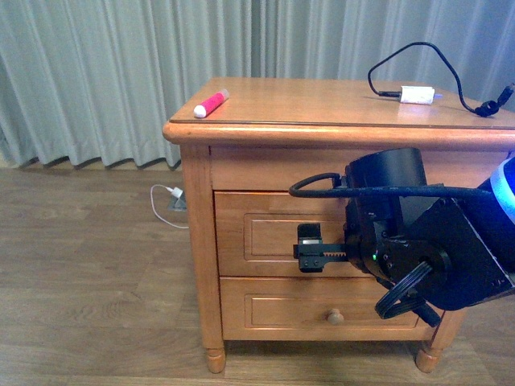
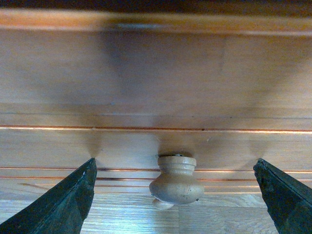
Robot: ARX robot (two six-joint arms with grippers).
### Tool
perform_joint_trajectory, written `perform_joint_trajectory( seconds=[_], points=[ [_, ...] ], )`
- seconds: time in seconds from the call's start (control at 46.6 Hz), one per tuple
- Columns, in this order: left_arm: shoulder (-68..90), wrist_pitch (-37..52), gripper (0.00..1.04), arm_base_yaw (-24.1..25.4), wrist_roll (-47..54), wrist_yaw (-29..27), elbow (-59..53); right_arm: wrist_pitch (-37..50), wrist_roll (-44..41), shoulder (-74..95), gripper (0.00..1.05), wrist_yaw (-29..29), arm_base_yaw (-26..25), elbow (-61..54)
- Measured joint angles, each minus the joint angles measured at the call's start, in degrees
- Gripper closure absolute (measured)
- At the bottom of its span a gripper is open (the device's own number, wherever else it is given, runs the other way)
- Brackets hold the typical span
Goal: Place pink marker in drawer with both arms
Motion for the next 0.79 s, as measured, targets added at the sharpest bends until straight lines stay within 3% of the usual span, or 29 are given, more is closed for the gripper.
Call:
perform_joint_trajectory(
  seconds=[0.279,0.729,0.793],
  points=[
    [0.00,0.00,0.06,0.00,0.00,0.00,0.00,0.35,-0.13,0.15,0.11,-0.02,-0.11,0.00],
    [0.00,0.00,0.06,0.00,0.00,0.00,0.00,0.87,-0.55,0.35,0.80,-0.09,-0.31,0.00],
    [0.00,0.00,0.06,0.00,0.00,0.00,0.00,0.46,-0.48,0.35,0.81,-0.22,-0.31,0.00]
  ],
)
